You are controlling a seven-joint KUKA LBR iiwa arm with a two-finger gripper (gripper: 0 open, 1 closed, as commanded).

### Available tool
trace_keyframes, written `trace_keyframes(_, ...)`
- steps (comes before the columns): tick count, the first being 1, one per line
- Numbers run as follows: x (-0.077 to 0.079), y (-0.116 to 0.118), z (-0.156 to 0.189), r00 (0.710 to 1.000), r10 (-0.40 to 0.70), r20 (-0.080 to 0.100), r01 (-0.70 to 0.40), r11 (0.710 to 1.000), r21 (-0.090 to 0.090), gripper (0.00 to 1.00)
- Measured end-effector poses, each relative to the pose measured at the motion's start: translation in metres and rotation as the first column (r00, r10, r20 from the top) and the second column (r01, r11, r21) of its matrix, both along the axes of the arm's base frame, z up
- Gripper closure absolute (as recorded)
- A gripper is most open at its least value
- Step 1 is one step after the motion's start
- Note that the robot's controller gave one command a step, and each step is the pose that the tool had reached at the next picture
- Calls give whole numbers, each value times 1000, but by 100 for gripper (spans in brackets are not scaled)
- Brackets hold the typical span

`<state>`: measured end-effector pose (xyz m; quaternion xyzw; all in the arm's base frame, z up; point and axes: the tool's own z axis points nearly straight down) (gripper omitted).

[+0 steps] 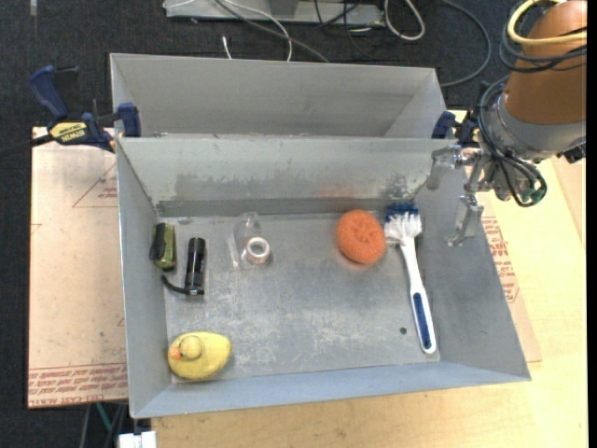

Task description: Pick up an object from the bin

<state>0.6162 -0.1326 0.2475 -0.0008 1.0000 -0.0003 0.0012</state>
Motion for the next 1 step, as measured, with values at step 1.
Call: trace_keyframes(1,0,0,0,1000,0,0,0,1000,0,0)
